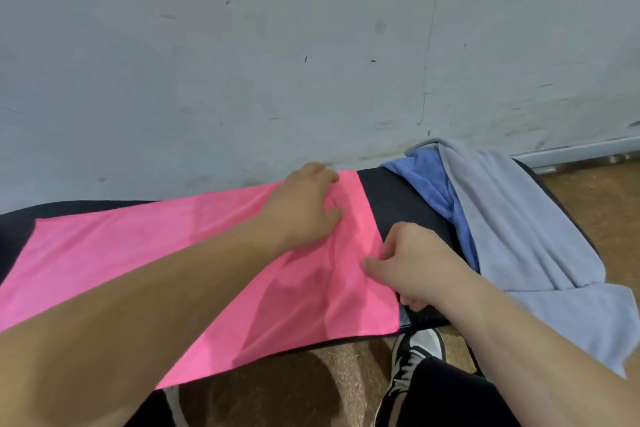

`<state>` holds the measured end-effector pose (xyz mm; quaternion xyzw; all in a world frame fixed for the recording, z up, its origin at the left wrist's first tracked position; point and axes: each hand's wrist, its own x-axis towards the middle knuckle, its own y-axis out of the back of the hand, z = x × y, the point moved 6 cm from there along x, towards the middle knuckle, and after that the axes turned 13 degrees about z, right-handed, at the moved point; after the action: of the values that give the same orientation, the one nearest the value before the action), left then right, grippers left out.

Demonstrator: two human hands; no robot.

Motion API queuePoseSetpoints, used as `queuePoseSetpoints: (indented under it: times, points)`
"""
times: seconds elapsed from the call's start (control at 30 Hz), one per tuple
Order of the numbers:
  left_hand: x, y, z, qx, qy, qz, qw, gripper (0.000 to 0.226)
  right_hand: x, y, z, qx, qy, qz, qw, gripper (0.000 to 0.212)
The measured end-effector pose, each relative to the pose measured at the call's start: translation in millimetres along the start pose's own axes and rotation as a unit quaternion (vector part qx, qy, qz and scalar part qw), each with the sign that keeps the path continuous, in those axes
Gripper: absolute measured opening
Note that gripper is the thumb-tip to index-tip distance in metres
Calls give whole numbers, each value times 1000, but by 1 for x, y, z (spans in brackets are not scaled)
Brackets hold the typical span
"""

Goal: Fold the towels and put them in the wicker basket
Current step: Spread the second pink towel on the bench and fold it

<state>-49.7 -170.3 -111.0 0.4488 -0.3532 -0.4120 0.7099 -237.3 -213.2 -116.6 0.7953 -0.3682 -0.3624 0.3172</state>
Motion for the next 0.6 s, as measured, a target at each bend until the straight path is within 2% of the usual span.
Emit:
queuePoseSetpoints:
  times: [0.07,0.13,0.17,0.3,0.37,0.43,0.5,0.6]
  points:
    - [-25,-19,-4,55,0,-69,996,85,0,0,-2,-72,8,14,997,35]
    - [-43,-35,-11,87,8,-122,989,92,1,1,-5,-119,16,20,993,40]
    - [-48,-39,-12,95,4,-123,988,92,0,0,-5,-125,19,18,992,41]
    - [-50,-43,-12,110,-2,-115,987,93,0,-8,-4,-63,26,6,998,32]
    - [-47,-43,-15,93,1,-126,988,85,-1,-6,-7,-11,34,4,999,25]
    - [-35,-29,-14,55,0,-87,995,65,-3,-4,-9,83,27,-1,996,19]
    - [-14,-13,-4,37,-25,-19,999,50,-4,-1,-9,176,5,0,984,22]
    - [17,3,10,30,34,38,998,49,-5,-1,-4,236,-24,-5,971,31]
